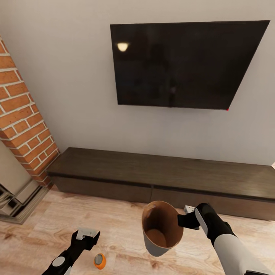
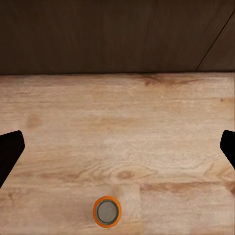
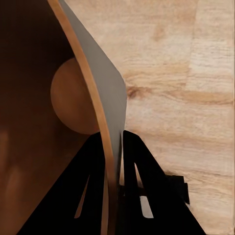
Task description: Put the three can of soda from the living room inside the tash can in the kitchen.
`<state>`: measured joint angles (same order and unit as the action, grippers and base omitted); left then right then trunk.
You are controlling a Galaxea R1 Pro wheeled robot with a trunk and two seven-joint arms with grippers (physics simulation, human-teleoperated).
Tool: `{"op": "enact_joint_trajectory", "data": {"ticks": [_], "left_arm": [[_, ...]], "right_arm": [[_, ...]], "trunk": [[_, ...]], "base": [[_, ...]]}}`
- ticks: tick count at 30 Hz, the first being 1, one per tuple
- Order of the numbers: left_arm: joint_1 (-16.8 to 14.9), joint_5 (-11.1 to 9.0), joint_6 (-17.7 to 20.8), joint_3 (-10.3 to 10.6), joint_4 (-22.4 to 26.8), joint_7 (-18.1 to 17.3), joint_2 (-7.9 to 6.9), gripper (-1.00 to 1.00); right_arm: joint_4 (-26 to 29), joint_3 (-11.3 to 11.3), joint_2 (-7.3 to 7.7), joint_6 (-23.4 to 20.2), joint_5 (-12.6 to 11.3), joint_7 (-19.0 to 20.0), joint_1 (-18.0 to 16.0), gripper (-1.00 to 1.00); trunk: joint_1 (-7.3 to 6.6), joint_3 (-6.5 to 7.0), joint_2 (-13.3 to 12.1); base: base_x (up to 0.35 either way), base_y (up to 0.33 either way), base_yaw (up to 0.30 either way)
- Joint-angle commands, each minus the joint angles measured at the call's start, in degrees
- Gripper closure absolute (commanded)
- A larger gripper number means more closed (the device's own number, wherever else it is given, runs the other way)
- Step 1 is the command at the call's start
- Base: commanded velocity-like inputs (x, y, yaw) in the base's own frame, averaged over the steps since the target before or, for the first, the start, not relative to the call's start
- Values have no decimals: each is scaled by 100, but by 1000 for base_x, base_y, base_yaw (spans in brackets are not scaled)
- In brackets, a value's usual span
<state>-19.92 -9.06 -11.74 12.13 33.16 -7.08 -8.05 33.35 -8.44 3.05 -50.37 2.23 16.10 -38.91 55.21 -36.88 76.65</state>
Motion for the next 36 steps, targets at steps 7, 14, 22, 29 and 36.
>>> {"op": "enact_joint_trajectory", "data": {"ticks": [7, 14, 22, 29, 36], "left_arm": [[-3, 7, -11, 7, -31, 26, 47, -100], [-1, -2, -19, 3, -31, 37, 55, -100], [-3, -29, -61, -56, -286, 63, 61, -100], [-10, -41, -231, -53, -549, 65, 64, -100], [-12, -19, -306, -46, -623, 66, 65, -100]], "right_arm": [[728, -1, 10, -564, -171, 36, 15, 100], [1414, 169, 14, -963, -27, 5, 23, 100], [1738, 951, 0, -963, 140, -8, 24, 100], [1758, 954, 2, -963, 119, 1, 24, 100], [1784, 945, 4, -963, 105, 6, 24, 100]], "trunk": [[154, -126, 282], [308, -251, 563], [484, -406, 884], [638, -553, 1165], [791, -712, 1446]], "base": [[0, 0, 0], [0, 0, 0], [0, 0, 0], [0, 0, 0], [0, 0, 0]]}}
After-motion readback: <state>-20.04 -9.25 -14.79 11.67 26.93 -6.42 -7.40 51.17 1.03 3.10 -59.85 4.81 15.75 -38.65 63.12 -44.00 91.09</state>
